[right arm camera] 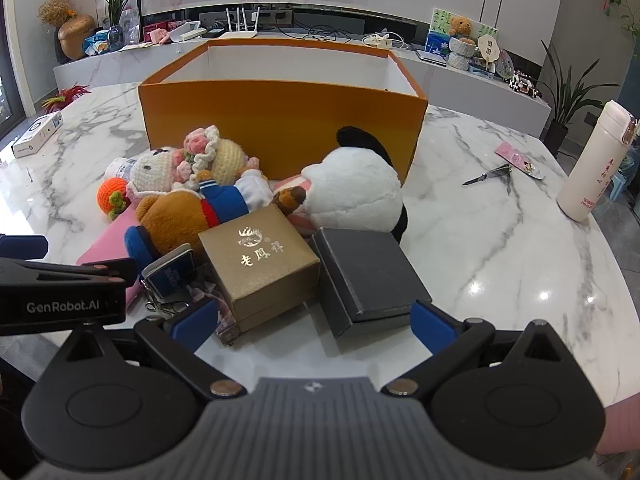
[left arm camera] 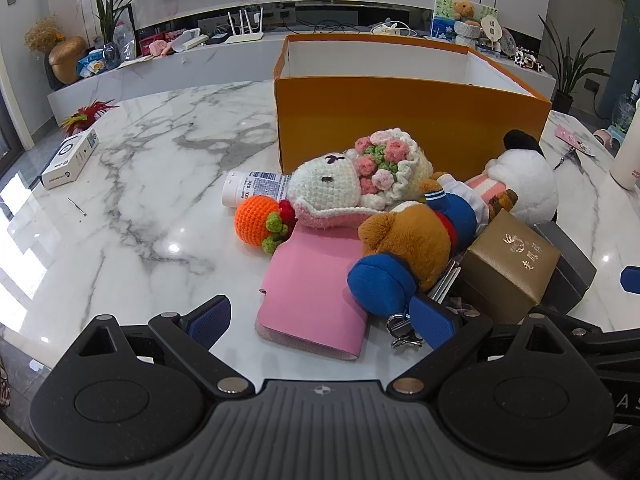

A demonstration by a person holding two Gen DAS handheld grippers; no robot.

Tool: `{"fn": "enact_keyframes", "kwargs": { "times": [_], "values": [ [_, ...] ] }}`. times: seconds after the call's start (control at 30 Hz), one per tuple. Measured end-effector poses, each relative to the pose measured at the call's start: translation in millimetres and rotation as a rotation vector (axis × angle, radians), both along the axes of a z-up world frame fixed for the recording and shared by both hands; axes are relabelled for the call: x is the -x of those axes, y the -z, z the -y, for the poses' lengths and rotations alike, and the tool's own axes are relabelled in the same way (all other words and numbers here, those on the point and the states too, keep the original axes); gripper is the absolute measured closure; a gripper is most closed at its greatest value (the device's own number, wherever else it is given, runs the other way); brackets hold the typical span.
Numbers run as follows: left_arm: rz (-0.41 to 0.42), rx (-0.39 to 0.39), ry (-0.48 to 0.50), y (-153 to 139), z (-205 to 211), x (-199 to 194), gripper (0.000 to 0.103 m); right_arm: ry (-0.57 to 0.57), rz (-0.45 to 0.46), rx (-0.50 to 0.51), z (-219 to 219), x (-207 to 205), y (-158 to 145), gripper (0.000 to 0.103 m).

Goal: Organize objects
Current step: 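Move both tools toward the pile of toys and boxes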

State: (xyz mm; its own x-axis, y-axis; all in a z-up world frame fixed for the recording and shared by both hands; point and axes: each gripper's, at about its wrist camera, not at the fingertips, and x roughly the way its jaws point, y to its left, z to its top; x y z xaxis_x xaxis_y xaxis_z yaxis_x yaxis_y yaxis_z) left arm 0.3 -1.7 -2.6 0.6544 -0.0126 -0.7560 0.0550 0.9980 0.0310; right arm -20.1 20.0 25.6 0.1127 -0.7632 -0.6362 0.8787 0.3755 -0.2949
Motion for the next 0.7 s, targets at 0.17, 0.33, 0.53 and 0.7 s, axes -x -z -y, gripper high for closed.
{"fn": "enact_keyframes", "kwargs": {
  "times": [0.17,0.33,0.53,0.7],
  "values": [
    [0.0,0.005,0.009,0.3,0.2,-0.3,0.0,0.002,0.0,0.001,1.0,1.0,0.8,0.001],
    [-0.003,0.01,0.016,0.4,0.7,-0.6,0.0,0.007,0.001,0.001,1.0,1.2,1.0,0.001],
    [-0.006,0.013,0.021,0.7,0.9,-0.8,0.0,0.012,0.001,0.001,0.9,0.2,1.0,0.001],
    [-0.006,0.015,0.026,1.0,1.0,-0.7,0.0,0.017,0.002,0.002,1.0,0.7,1.0,0.001]
  ]
}}
